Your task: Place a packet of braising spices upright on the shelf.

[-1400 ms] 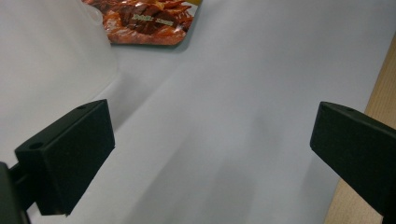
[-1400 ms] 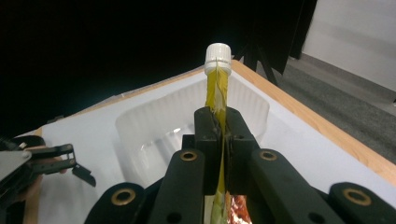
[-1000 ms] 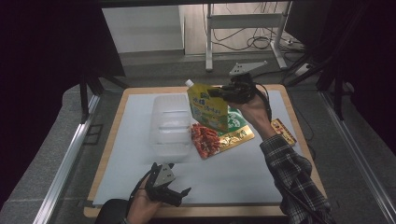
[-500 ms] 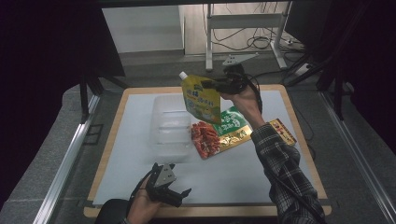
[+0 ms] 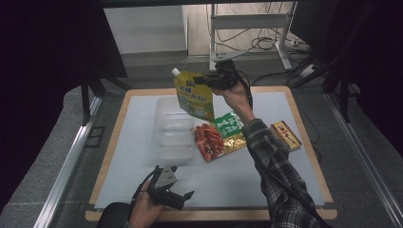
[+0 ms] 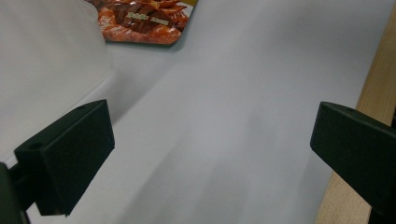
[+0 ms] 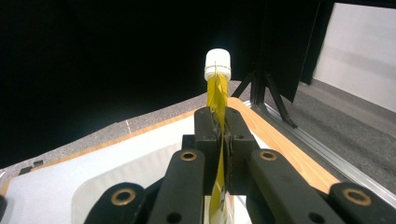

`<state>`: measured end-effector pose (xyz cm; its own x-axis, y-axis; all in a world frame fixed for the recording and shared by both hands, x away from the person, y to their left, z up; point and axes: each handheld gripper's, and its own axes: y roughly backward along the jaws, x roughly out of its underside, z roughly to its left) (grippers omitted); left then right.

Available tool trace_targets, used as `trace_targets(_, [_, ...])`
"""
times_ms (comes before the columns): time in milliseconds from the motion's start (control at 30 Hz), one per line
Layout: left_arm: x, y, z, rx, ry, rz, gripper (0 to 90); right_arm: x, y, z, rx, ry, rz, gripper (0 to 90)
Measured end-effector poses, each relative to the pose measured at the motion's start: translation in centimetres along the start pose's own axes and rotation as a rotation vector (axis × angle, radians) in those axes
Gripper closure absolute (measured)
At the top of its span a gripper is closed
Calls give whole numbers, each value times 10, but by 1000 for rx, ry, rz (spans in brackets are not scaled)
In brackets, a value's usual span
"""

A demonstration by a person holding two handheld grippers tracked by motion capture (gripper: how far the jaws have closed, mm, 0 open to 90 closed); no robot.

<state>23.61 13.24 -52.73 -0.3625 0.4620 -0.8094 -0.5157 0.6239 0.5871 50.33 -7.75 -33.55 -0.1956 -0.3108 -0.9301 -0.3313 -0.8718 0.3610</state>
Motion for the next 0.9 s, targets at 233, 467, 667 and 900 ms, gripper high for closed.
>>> trace_targets(233, [0, 0, 0, 9, 0, -8, 0, -6, -22, -4, -13, 3, -14, 861])
trace_targets(467, [0, 0, -1, 17, 0, -8, 0, -11, -44, -5, -19, 7, -29, 861])
trace_targets(667, [0, -1, -1, 22, 3, -12, 0, -13, -60, -7, -28, 6, -37, 861])
trace_targets(900, [0, -1, -2, 33, 6, -13, 0, -7, -76, -8, -34, -3, -45, 861])
